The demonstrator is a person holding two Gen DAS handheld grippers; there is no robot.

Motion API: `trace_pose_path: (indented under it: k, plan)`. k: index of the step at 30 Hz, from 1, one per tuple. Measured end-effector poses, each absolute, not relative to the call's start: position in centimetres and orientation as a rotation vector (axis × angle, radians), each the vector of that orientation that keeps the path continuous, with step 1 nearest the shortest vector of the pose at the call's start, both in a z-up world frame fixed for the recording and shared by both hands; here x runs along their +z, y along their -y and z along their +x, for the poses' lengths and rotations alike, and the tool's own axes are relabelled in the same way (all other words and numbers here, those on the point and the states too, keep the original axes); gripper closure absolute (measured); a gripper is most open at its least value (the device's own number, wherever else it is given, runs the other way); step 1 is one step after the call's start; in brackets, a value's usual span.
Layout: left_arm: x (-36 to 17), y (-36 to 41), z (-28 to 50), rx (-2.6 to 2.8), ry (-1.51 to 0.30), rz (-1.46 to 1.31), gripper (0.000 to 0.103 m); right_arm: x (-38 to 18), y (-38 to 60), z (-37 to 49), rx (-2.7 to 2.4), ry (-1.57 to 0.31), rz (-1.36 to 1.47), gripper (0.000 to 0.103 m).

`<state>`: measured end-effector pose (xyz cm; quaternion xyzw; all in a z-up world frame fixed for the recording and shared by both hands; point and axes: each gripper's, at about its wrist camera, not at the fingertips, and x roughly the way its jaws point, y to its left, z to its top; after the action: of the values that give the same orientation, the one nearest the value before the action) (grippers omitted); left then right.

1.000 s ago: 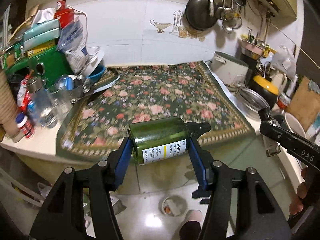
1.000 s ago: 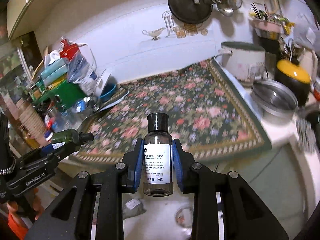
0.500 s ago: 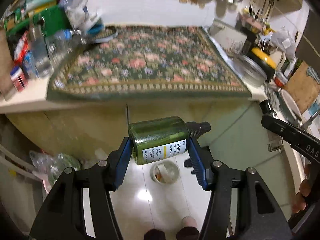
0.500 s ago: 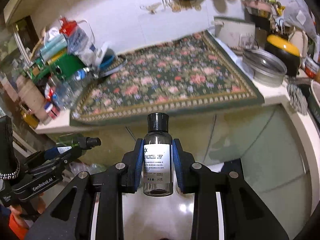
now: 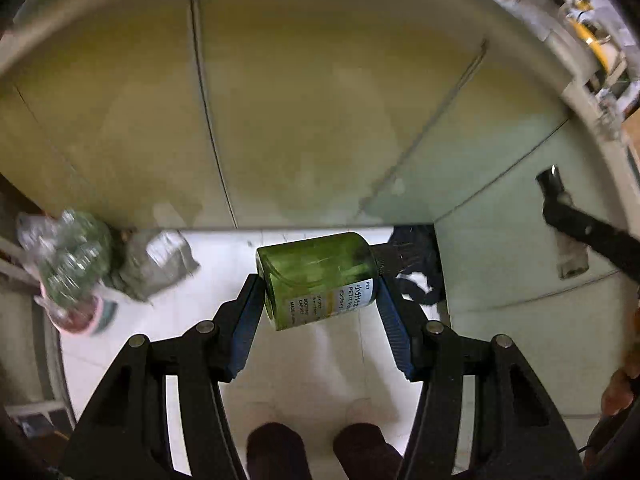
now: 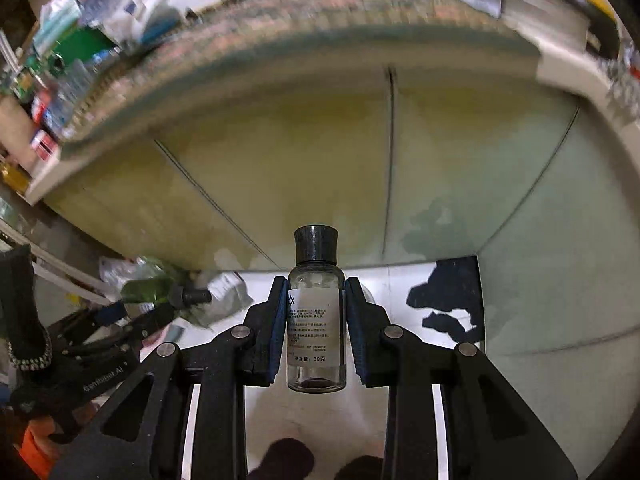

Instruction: Collect trash

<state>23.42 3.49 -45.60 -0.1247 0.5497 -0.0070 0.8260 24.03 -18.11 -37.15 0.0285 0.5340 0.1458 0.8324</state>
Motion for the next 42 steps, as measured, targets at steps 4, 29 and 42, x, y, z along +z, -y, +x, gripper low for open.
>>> trace_pose_path:
  k: [4, 29, 42]
  plan:
    - [-51.6, -2.1, 24.7, -0.031, -1.211, -0.260, 0.047, -42.2, 18.4, 25.3, 0.337, -1.152, 0.058, 0.077]
    - [-42.3, -2.0, 27.1, -0.027, -1.106, -0.229, 0.042, -37.8, 19.6, 26.9, 0.313, -1.094, 0.070, 0.049]
    - [-12.0, -2.3, 16.7, -0.016, -0.712, -0.206, 0.036, -10.8, 19.8, 17.8, 0.345, -0.758, 0.077, 0.049]
